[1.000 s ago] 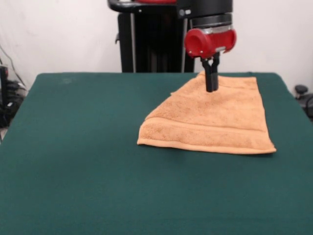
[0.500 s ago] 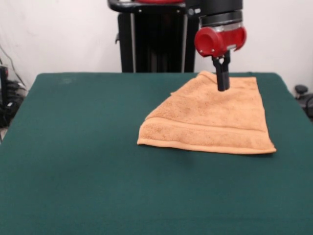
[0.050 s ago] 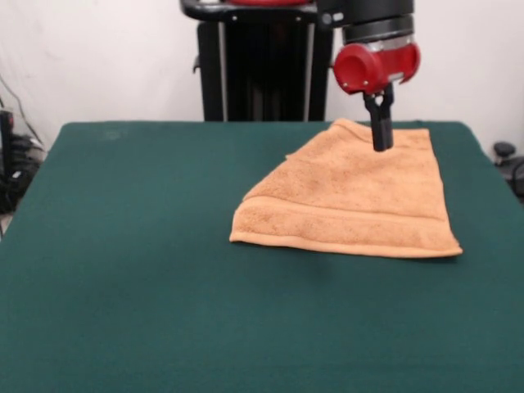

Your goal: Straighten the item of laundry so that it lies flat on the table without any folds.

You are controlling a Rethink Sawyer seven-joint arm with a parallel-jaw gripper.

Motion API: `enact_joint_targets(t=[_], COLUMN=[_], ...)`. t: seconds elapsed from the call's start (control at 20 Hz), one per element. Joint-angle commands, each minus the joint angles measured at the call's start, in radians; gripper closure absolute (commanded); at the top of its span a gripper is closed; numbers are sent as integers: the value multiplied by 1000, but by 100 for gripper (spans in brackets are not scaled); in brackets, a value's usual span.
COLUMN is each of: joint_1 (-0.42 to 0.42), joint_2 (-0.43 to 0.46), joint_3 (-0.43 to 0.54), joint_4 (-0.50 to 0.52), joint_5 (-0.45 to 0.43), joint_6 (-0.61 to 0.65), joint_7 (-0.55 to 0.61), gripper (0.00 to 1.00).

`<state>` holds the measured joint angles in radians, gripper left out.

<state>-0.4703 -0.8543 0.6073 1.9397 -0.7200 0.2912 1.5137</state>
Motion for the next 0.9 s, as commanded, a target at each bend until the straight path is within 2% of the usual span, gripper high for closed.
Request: enact_joint_targets(t=[0.05, 0.5, 0.9], joint_1=[63, 81, 78], joint_2=[86, 155, 156], joint_3=[-20, -62, -71], joint_4=[-42, -81, -96], joint_5=[-46, -87, -118], joint_6=[139, 137, 78], joint_7=[-28, -36, -46], gripper=[100, 100, 100])
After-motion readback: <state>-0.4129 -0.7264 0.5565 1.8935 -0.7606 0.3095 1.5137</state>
